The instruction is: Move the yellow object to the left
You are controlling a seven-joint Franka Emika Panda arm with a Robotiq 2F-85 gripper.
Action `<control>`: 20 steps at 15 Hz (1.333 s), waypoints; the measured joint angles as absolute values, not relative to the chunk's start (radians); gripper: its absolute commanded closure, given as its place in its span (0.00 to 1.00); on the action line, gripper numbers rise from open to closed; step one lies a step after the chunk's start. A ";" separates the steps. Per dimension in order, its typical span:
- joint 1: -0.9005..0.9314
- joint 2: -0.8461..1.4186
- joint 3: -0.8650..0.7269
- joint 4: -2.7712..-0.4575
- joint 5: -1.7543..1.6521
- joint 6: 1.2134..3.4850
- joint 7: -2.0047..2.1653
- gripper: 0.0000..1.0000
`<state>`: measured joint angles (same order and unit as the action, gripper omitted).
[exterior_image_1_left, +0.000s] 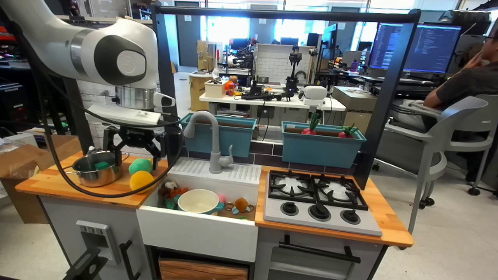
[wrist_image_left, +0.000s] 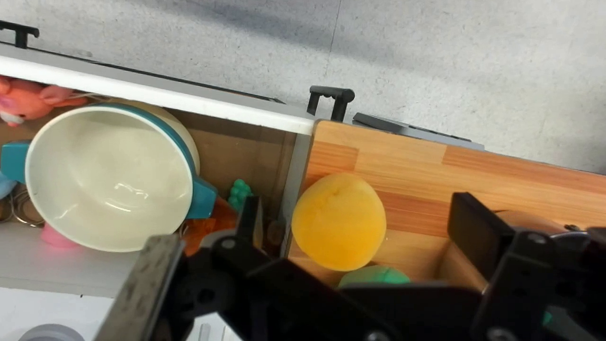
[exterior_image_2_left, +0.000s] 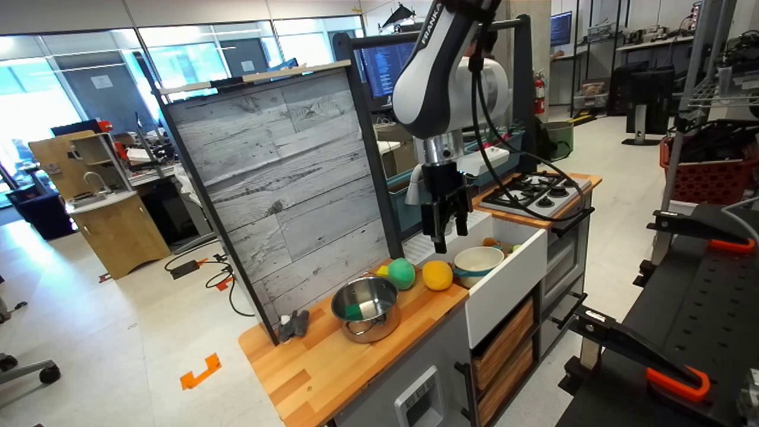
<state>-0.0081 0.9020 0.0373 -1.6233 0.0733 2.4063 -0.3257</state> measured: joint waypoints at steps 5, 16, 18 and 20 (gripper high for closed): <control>-0.008 0.974 0.037 -1.534 0.060 2.411 -0.300 0.00; 0.022 1.120 0.037 -1.369 0.023 2.409 -0.243 0.15; 0.027 1.138 0.037 -1.348 0.022 2.406 -0.237 0.35; 0.030 1.155 0.037 -1.327 0.022 2.393 -0.232 0.51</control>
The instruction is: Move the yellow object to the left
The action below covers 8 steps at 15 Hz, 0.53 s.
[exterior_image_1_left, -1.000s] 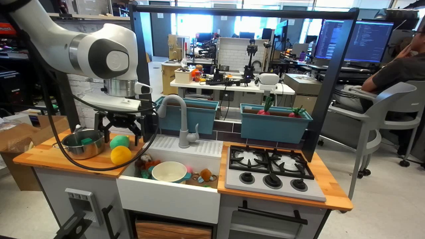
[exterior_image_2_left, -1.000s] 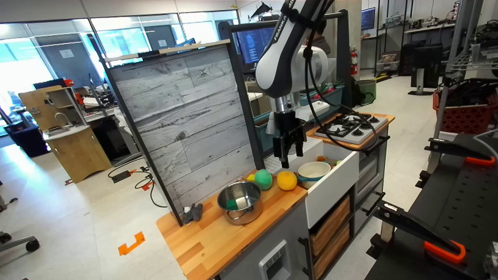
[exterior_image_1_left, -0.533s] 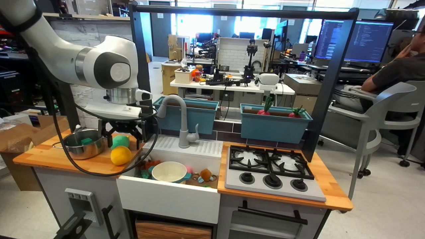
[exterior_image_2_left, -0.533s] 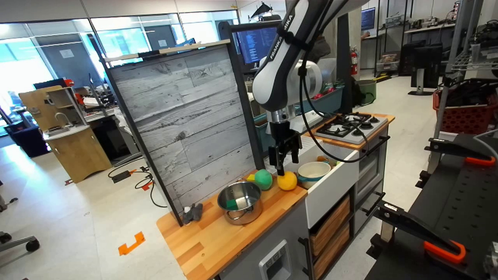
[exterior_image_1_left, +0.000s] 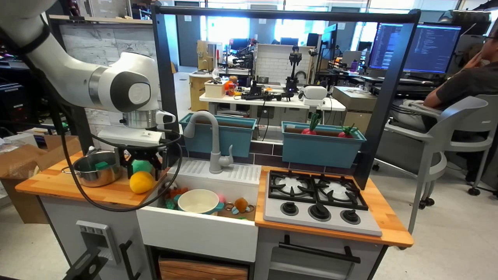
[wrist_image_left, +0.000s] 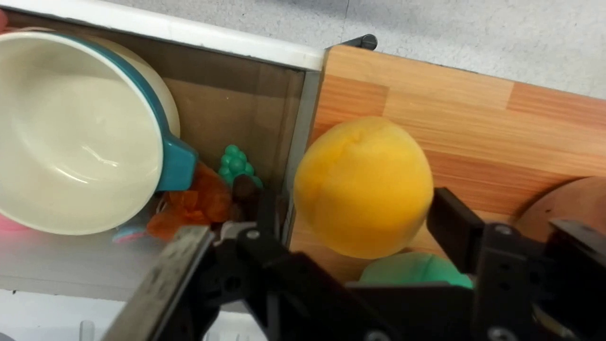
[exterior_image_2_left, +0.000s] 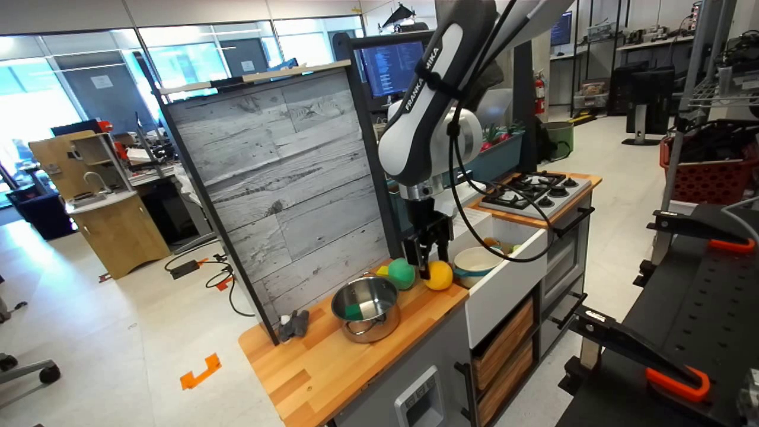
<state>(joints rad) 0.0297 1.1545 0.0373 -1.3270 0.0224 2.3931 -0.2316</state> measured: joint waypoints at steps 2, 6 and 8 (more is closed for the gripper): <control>0.029 1.167 0.037 -1.309 0.022 2.373 -0.229 0.66; 0.029 1.177 0.037 -1.275 0.022 2.332 -0.225 0.91; 0.029 1.177 0.038 -1.270 0.022 2.328 -0.225 0.98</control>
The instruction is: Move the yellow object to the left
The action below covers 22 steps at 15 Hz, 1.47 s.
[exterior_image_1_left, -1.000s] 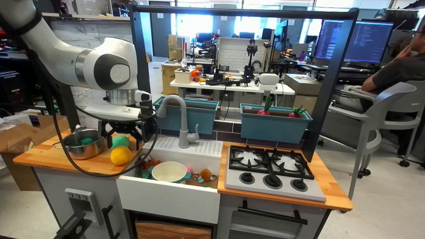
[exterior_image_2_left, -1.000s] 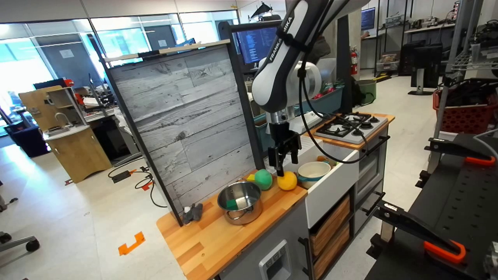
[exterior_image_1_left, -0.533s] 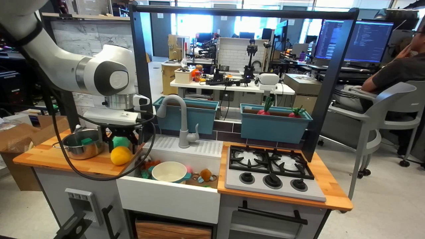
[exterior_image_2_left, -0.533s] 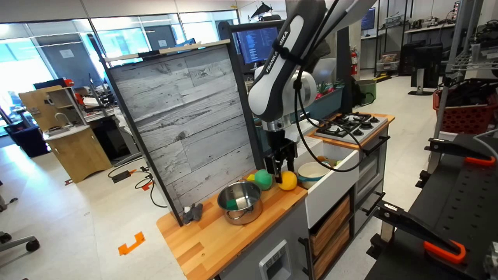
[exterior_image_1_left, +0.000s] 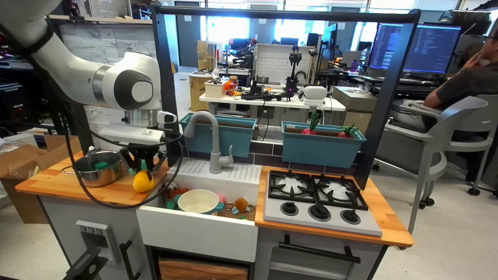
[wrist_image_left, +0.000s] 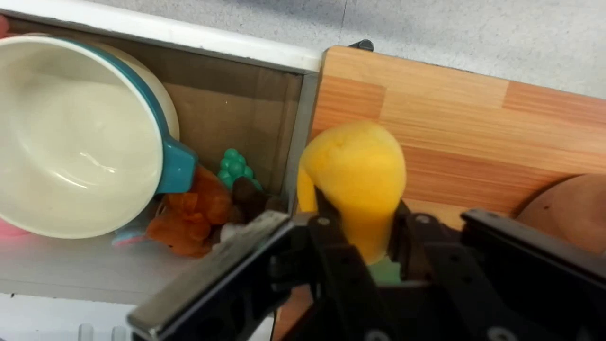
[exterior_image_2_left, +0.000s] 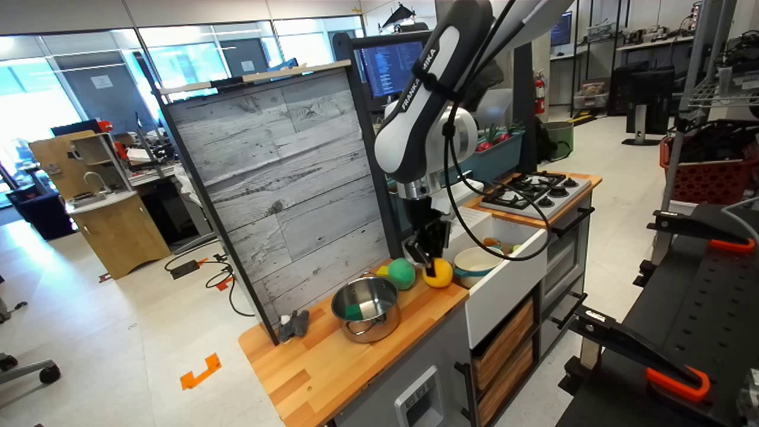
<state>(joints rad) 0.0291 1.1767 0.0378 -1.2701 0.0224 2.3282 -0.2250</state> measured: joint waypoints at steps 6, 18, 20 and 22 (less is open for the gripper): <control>0.028 1.100 0.061 -1.324 0.022 2.304 -0.236 0.95; 0.063 0.840 0.126 -1.558 0.019 2.315 -0.298 0.95; 0.087 0.840 0.135 -1.558 0.010 2.335 -0.301 0.95; 0.118 0.843 0.140 -1.553 -0.006 2.356 -0.301 0.95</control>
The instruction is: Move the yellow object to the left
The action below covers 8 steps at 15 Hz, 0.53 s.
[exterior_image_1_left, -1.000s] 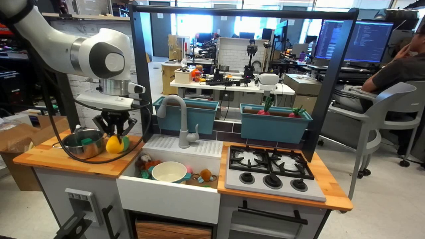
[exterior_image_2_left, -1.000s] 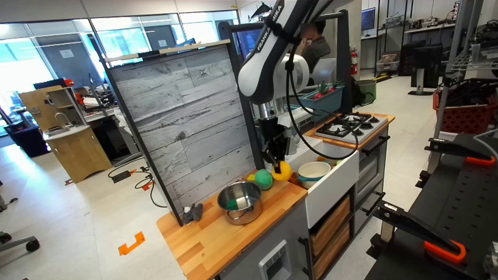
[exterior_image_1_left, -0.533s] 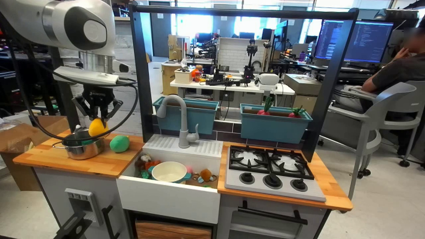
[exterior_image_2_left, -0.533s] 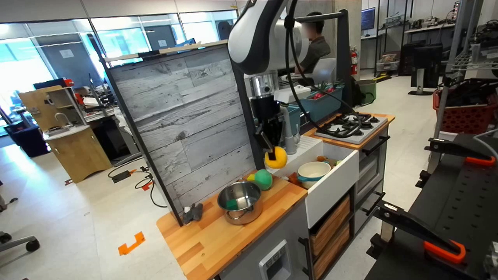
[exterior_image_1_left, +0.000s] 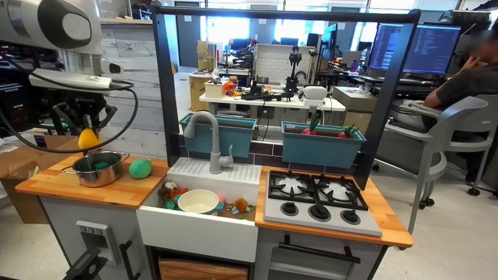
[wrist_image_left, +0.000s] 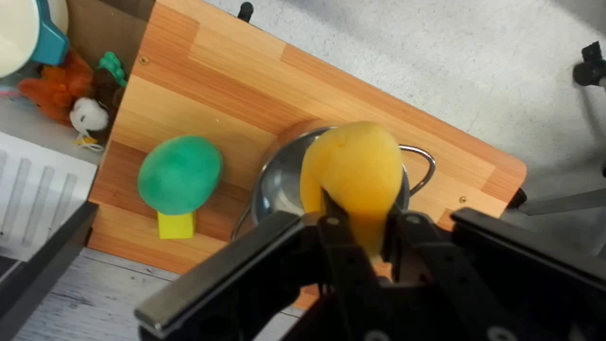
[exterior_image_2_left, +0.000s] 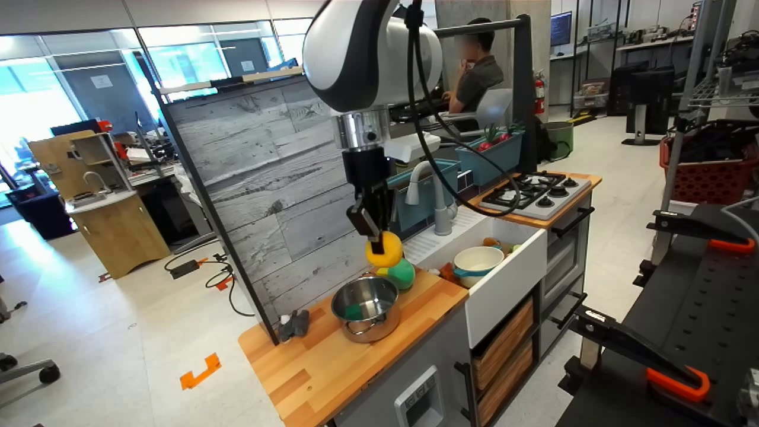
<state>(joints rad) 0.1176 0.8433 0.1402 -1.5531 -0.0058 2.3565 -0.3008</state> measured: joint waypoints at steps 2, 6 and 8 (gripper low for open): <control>0.150 0.849 0.145 -1.545 -0.021 2.372 -0.301 0.95; 0.208 0.873 0.146 -1.513 -0.061 2.377 -0.299 0.95; 0.230 0.889 0.146 -1.496 -0.087 2.377 -0.299 0.95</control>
